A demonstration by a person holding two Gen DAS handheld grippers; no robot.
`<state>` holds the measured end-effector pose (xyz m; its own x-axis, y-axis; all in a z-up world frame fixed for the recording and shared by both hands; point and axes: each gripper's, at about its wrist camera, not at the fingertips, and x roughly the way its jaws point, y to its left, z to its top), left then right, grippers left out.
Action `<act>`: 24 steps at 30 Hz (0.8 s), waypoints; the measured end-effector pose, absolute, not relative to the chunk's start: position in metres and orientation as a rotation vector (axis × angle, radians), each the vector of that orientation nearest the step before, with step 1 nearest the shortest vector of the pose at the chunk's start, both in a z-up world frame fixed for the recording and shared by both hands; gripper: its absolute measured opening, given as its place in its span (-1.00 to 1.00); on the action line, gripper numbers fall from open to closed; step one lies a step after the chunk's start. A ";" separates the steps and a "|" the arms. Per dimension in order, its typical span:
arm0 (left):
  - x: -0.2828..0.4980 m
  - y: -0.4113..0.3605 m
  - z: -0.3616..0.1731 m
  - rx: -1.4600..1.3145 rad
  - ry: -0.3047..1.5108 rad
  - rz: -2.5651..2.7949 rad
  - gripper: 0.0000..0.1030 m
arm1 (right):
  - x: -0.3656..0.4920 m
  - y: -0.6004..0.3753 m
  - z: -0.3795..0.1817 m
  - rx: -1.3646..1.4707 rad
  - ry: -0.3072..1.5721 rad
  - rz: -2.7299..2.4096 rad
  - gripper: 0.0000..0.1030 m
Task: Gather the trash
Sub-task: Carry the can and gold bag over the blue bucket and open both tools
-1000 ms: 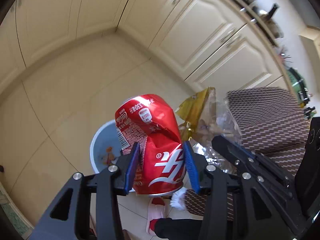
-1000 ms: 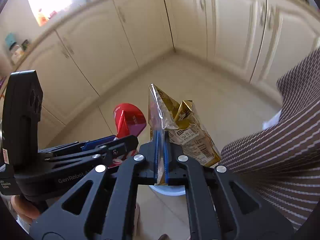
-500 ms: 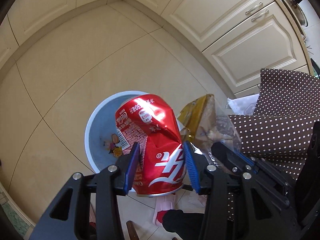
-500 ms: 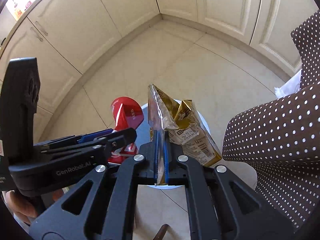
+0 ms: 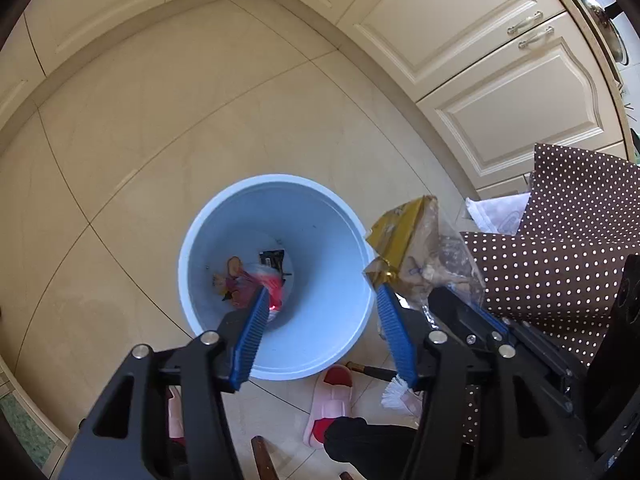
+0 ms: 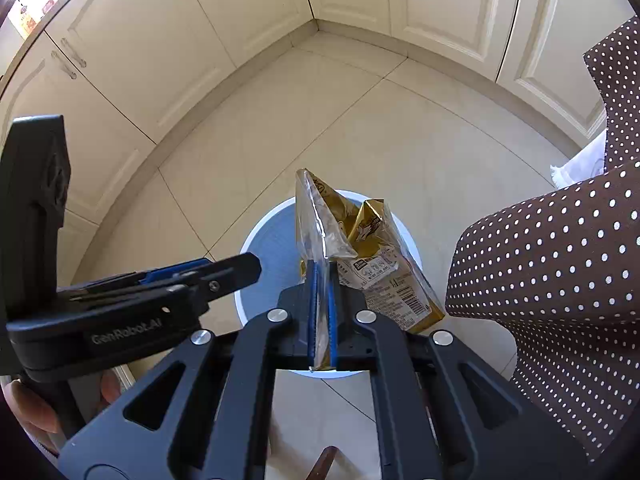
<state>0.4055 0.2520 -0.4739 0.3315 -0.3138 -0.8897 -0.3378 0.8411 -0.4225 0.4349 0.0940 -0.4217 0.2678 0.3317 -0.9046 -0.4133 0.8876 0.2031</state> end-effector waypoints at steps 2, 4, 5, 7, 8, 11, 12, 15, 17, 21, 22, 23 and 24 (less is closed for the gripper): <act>0.404 0.255 -0.473 -0.607 1.257 0.029 0.10 | 0.435 0.096 -0.423 -0.078 1.202 0.505 -0.90; 0.402 0.260 -0.472 -0.602 1.258 0.047 0.11 | 0.434 0.099 -0.424 -0.077 1.207 0.507 -0.90; 0.402 0.262 -0.472 -0.601 1.259 0.051 0.11 | 0.434 0.100 -0.425 -0.077 1.210 0.509 -0.90; 0.400 0.265 -0.471 -0.600 1.258 0.062 0.11 | 0.434 0.103 -0.426 -0.078 1.212 0.511 -0.90; 0.399 0.266 -0.470 -0.600 1.256 0.065 0.11 | 0.435 0.103 -0.428 -0.078 1.212 0.511 -0.90; 0.399 0.269 -0.469 -0.601 1.251 0.076 0.12 | 0.436 0.107 -0.428 -0.077 1.212 0.512 -0.90; 0.399 0.269 -0.468 -0.602 1.250 0.080 0.12 | 0.436 0.108 -0.428 -0.077 1.212 0.512 -0.90; 0.398 0.273 -0.468 -0.603 1.249 0.089 0.13 | 0.435 0.111 -0.428 -0.075 1.212 0.512 -0.83; 0.398 0.274 -0.467 -0.604 1.247 0.096 0.15 | 0.435 0.112 -0.427 -0.065 1.212 0.510 -0.83; 0.397 0.276 -0.465 -0.599 1.243 0.103 0.16 | 0.435 0.114 -0.424 -0.062 1.206 0.505 -0.81; 0.396 0.276 -0.464 -0.600 1.243 0.107 0.16 | 0.435 0.114 -0.424 -0.064 1.205 0.505 -0.80; 0.396 0.277 -0.462 -0.600 1.239 0.109 0.16 | 0.434 0.113 -0.423 -0.064 1.204 0.505 -0.80; 0.395 0.278 -0.461 -0.601 1.236 0.108 0.16 | 0.434 0.113 -0.422 -0.061 1.202 0.502 -0.80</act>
<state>0.3955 0.2779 -0.4611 0.3445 -0.2389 -0.9079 -0.3933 0.8414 -0.3706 0.4343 0.1130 -0.4217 0.2655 0.3394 -0.9024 -0.4034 0.8892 0.2158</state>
